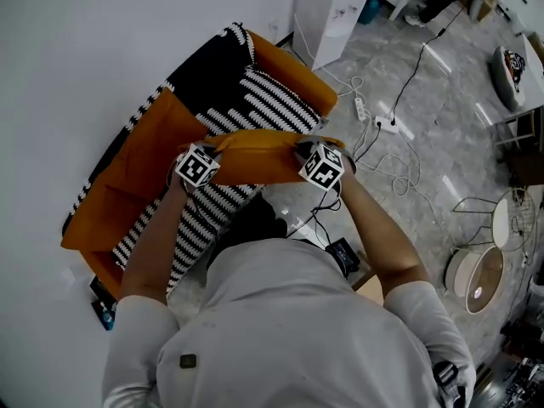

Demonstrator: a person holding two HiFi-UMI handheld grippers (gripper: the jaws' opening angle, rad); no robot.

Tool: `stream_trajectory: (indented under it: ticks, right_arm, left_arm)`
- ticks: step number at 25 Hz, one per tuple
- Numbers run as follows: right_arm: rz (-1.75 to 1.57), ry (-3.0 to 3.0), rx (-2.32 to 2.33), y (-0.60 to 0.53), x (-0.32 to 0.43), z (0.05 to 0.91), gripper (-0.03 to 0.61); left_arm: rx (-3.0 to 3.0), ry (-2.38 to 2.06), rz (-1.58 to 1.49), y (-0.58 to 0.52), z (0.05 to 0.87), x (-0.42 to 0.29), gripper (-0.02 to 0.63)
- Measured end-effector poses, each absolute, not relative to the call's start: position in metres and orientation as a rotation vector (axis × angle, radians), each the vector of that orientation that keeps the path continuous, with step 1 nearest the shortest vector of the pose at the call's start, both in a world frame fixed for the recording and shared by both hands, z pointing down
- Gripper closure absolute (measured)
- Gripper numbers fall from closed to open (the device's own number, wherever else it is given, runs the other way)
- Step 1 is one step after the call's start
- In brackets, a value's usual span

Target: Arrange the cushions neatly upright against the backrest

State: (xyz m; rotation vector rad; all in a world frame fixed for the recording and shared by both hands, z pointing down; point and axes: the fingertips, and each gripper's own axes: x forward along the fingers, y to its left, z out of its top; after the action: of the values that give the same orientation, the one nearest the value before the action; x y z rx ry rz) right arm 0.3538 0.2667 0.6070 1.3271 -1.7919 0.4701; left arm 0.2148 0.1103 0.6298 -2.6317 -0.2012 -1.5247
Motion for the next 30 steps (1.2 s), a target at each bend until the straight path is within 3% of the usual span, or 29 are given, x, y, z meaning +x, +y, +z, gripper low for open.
stream_trajectory:
  ticks: [30]
  right_arm:
    - [0.391,-1.826,0.957,0.009,0.481,0.641,0.531]
  left_arm:
    - [-2.879,0.041,-1.607,-0.084,0.660,0.297,0.584]
